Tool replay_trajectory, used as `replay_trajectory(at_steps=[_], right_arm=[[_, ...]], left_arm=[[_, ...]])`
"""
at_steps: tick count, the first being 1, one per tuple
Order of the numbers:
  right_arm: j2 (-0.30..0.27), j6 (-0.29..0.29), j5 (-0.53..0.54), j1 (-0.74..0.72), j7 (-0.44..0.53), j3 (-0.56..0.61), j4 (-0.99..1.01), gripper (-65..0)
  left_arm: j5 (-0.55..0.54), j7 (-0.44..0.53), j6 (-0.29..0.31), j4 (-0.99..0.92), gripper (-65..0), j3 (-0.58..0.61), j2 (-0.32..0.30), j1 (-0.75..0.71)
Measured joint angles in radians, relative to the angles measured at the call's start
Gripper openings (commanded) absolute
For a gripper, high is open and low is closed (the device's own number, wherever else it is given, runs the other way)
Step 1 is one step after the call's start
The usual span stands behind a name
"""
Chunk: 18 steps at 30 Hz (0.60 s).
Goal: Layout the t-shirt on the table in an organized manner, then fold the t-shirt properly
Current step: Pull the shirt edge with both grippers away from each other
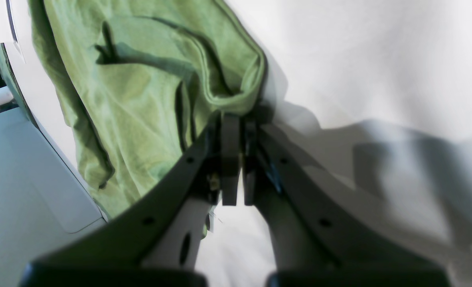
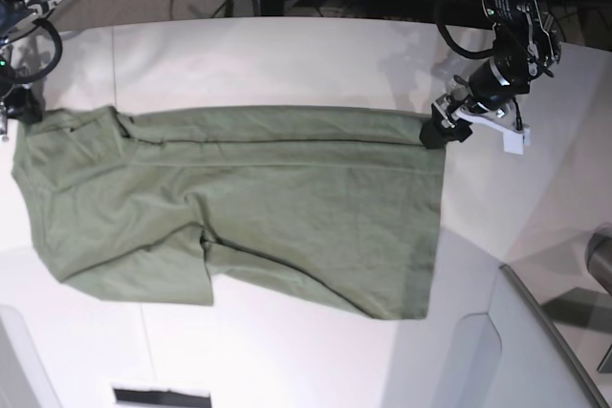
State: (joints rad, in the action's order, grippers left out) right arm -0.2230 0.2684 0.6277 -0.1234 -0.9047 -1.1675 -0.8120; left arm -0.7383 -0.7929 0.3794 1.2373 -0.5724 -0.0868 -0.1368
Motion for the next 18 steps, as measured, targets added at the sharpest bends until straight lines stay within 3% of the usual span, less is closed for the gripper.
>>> replay_trajectory(at_steps=[3,8,10,13,18], right_arm=[[0.000,0.000,0.000,0.000,0.000,0.000,0.000,-64.8],[0.000,0.000,0.000,0.000,0.000,0.000,0.000,-64.8],[0.000,0.000,0.000,0.000,0.000,0.000,0.000,-64.8],[0.000,0.000,0.000,0.000,0.000,0.000,0.000,-64.8],[0.000,-0.001,0.000,0.000,0.000,0.000,0.000,-64.8]], left_arm=[[-0.002,0.016,0.006,-0.038,-26.8,0.037,-0.010,0.023],[0.013,-0.007,-0.005,-0.053,-53.3,0.058,0.004,0.028],[0.018,-0.012,-0.005,-0.053,-60.1,0.055,0.003,0.023],[0.024,-0.015,-0.010,-0.050,-65.0,0.050,0.002,0.023],[0.023,-0.019,-0.010,-0.053,-65.0,0.050,0.000,0.028]])
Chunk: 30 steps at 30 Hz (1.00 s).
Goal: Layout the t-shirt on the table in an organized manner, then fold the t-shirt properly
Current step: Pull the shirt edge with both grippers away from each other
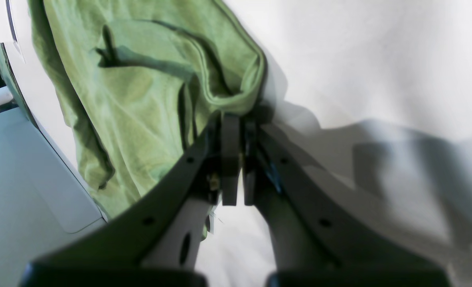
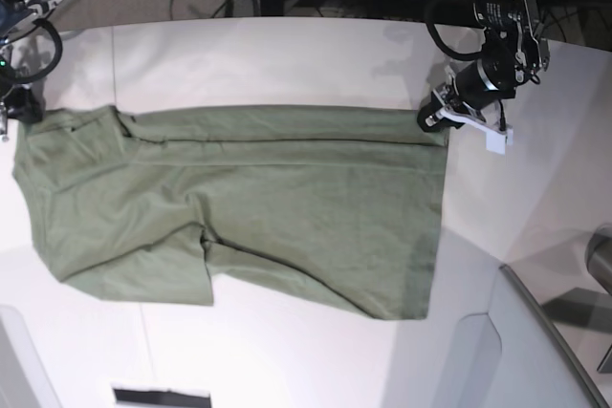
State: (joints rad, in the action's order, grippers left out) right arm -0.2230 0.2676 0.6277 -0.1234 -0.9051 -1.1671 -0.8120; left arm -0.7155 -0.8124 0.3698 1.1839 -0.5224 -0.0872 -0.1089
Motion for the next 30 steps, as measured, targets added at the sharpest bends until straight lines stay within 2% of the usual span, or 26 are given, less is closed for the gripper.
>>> replay_trajectory(at_steps=[7,11,19,30], right_arm=[[-0.001,-0.003,0.000,0.000,-0.001,0.000,-0.002,-64.8],[-0.001,-0.006,-0.005,0.000,-0.003,0.001,-0.011,-64.8],[0.025,-0.018,-0.027,0.010,-0.067,0.004,-0.164,-64.8],[0.025,-0.017,-0.025,0.064,-0.108,0.004,-0.181,-64.8]], left_arm=[[0.004,-0.011,-0.003,-0.019,-65.0,0.011,-0.019,0.025],[0.012,-0.015,-0.086,0.040,-65.0,0.012,-0.019,0.010],[0.011,-0.017,-0.085,0.193,-65.0,0.080,-0.039,-0.061],[0.008,-0.017,-0.085,0.249,-65.0,0.074,-0.040,-0.142]])
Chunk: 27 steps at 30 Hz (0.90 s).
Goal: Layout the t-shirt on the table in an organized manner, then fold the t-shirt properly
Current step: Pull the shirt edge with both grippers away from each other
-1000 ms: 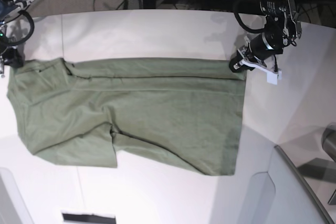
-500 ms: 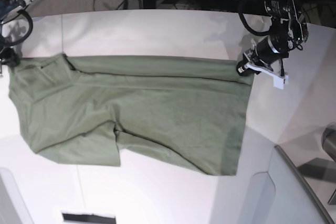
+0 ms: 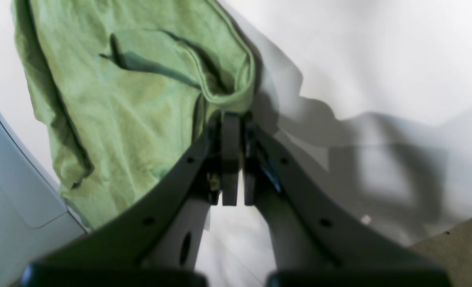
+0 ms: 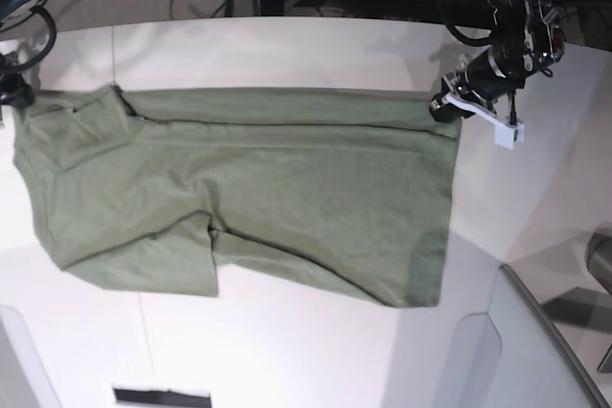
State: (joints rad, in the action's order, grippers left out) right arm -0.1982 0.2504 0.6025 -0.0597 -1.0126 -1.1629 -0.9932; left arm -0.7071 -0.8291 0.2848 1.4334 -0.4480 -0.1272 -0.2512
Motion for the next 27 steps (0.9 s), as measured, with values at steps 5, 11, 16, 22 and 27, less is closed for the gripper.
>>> replay_trajectory(at_steps=[5,11,16,22,27], right_arm=[[0.011,0.000,-0.001,0.020,-0.010,0.000,-0.008,-64.8],[0.055,0.000,0.000,0.044,-0.063,0.000,-0.151,-64.8],[0.074,0.000,0.002,0.061,-0.077,0.000,-0.192,-64.8],[0.085,0.000,0.000,0.098,-0.083,0.000,-0.192,-64.8],[0.100,0.000,-0.001,0.127,-0.082,0.000,-0.196,-64.8]], left_arm=[[0.000,-0.001,0.000,0.024,-65.0,-0.001,-0.001,-0.029],[-0.001,0.003,0.000,0.031,-65.0,0.003,-0.028,-0.045],[0.000,-0.001,0.000,0.086,-65.0,0.001,-0.026,-0.097],[-0.001,0.002,0.000,0.108,-65.0,0.002,-0.027,-0.114],[0.000,0.002,0.000,0.106,-65.0,0.002,-0.028,-0.137]])
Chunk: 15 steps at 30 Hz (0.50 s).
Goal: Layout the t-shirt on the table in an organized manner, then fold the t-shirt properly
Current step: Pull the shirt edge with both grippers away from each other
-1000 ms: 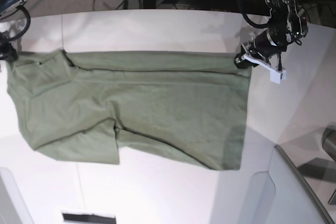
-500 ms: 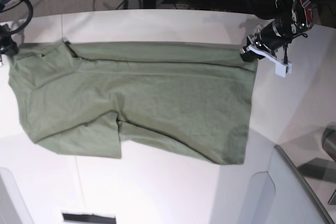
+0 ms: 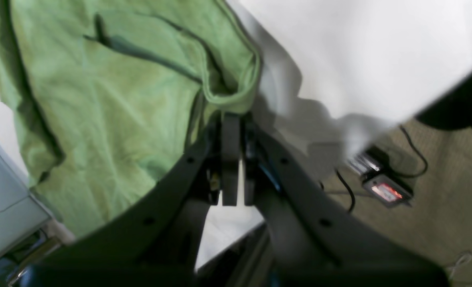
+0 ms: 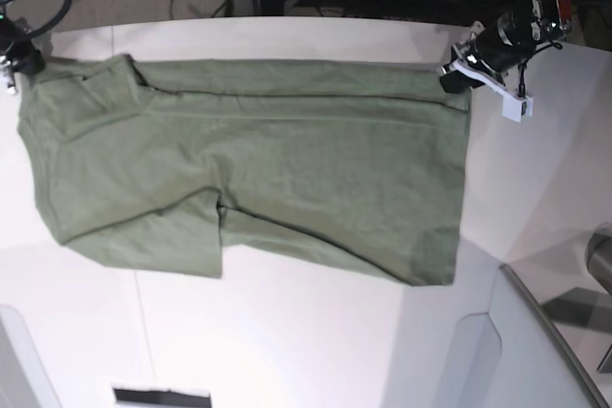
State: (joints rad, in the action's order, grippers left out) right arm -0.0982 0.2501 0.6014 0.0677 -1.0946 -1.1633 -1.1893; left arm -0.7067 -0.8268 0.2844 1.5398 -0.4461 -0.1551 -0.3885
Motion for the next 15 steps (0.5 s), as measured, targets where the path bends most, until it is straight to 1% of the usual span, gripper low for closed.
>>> replay_trajectory(at_steps=[15], right_arm=[[-0.003,0.000,0.001,0.008,0.002,0.000,0.000,-64.8]], left_arm=[[-0.001,0.001,0.000,0.001,-65.0,-0.002,0.000,-0.033]])
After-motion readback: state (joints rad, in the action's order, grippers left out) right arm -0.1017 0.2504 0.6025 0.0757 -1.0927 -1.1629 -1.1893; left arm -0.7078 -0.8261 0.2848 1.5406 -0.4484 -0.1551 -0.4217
